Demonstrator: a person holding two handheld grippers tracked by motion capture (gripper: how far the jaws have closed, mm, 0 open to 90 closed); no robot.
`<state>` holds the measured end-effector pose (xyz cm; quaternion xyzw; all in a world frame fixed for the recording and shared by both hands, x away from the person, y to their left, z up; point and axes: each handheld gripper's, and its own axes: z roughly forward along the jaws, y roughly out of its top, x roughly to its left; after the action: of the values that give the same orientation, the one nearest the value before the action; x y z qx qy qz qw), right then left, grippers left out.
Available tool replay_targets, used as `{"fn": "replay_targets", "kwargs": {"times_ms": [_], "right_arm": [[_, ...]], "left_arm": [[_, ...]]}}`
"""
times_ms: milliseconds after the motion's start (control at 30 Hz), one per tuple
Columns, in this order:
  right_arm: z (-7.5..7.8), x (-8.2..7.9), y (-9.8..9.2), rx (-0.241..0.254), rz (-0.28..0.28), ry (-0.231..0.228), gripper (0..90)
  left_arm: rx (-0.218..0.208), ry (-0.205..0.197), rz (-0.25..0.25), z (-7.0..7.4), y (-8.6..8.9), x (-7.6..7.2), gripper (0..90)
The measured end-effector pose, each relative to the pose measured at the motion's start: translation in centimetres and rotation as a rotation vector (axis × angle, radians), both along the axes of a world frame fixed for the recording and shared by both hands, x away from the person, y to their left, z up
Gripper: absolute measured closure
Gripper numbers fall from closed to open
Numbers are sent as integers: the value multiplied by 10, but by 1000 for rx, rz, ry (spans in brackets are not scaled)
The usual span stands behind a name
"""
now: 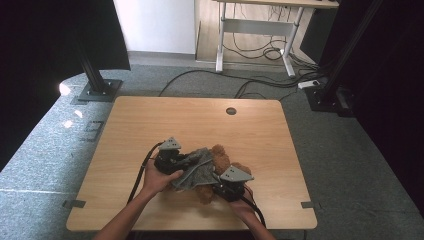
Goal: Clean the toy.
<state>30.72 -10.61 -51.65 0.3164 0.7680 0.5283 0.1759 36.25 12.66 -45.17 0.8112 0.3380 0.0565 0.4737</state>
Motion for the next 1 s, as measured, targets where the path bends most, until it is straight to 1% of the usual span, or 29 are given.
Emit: {"fn": "replay_targets", "kwargs": {"times_ms": [33,100,133,233,333,433,500,533,567,600,667,733,800,833,867,933,1000], "right_arm": [[0,1,1,-2,-2,-1,756],[0,3,2,1,-8,-8,759],[0,4,3,2,-10,-11,761],[-1,5,6,8,-13,-13,762],[0,7,9,9,-16,-15,762],[0,7,8,8,-11,-14,762],[-1,6,8,10,-11,-15,762],[-1,6,8,8,-11,-19,763],[-1,6,8,8,-11,-19,762],[-1,6,8,6,-12,-18,762],[-1,6,7,6,-15,-14,763],[-1,6,8,2,-19,-25,763],[-2,5,8,0,-22,-26,764],[-2,5,8,3,-23,-26,764],[-2,5,8,6,-23,-25,764],[-2,5,8,6,-23,-27,764],[-3,4,7,2,-20,-26,763]], "left_arm": [[-2,0,-2,1,-4,1,732],[-27,16,-21,3,-11,5,732],[-29,21,-31,4,-15,7,732],[-16,21,-48,6,-27,11,732],[-11,36,-55,7,-40,16,732],[17,31,-62,8,-52,19,732],[44,22,-66,9,-61,20,732],[65,18,-70,8,-65,20,731],[79,12,-71,8,-67,21,731],[91,17,-68,8,-68,21,731],[95,24,-59,9,-65,22,732],[97,14,-30,9,-56,21,733],[65,29,12,8,-39,21,733],[52,30,43,8,-28,20,733],[43,32,59,7,-21,19,734],[14,48,84,4,-2,17,735],[4,48,100,1,14,11,736]]}}
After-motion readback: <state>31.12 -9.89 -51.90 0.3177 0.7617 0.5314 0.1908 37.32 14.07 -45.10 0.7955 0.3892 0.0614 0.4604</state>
